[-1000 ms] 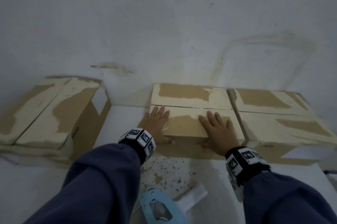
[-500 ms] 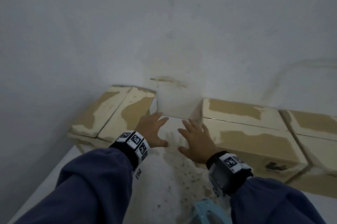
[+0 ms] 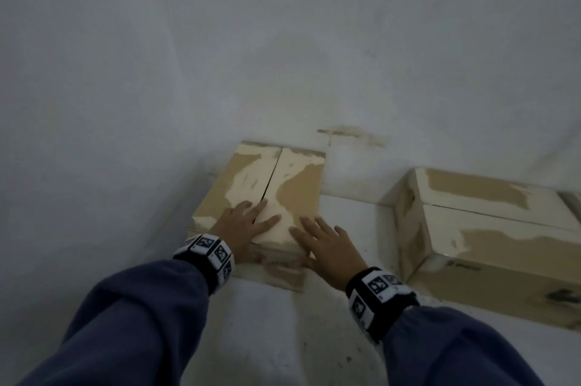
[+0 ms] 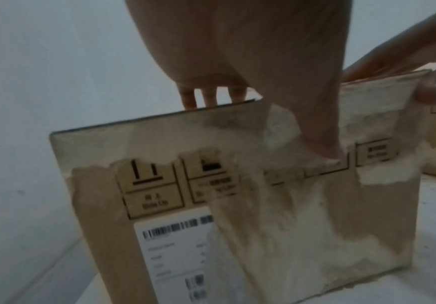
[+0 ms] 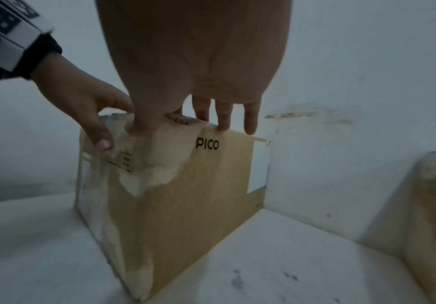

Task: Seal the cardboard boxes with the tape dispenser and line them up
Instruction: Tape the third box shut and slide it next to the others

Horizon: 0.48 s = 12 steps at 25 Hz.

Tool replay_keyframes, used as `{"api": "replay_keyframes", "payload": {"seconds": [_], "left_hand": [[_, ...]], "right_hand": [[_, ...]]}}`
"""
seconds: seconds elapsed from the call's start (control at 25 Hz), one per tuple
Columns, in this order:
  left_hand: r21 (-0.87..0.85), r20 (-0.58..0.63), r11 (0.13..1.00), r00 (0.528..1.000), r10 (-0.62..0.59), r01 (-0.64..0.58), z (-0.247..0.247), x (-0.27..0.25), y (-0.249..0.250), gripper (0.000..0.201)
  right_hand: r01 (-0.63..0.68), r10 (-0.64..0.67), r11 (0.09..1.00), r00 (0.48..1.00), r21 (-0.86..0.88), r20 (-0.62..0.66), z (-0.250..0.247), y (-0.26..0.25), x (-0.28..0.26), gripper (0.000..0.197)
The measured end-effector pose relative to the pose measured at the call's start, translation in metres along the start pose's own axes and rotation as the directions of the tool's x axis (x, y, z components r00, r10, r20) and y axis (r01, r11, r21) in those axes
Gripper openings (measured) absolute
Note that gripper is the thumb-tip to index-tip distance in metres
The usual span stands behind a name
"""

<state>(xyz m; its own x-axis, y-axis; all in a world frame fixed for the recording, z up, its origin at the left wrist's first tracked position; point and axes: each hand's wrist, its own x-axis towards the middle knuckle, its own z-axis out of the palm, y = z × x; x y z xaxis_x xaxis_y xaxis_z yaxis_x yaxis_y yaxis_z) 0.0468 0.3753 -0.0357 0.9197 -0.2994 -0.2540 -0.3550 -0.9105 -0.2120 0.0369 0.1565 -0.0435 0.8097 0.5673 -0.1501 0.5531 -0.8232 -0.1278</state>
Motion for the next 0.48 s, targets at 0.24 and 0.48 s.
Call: {"api": "replay_keyframes", "payload": {"seconds": [0.24,0.48], "left_hand": [[-0.044,-0.066,0.997,0.996,0.063,-0.066,0.003,0.007,0.066,0.09],[-0.199,-0.017,0.979,0.999,-0.037,0.032,-0.006,-0.002,0.13,0.083]], "right_hand": [[-0.011,0.016,0.995,0.998,0.095,-0.059,0.005,0.043,-0.042,0.052],[-0.04,0.073,0.962,0.991,0.271,-0.115,0.006,0.089,-0.1,0.047]]}}
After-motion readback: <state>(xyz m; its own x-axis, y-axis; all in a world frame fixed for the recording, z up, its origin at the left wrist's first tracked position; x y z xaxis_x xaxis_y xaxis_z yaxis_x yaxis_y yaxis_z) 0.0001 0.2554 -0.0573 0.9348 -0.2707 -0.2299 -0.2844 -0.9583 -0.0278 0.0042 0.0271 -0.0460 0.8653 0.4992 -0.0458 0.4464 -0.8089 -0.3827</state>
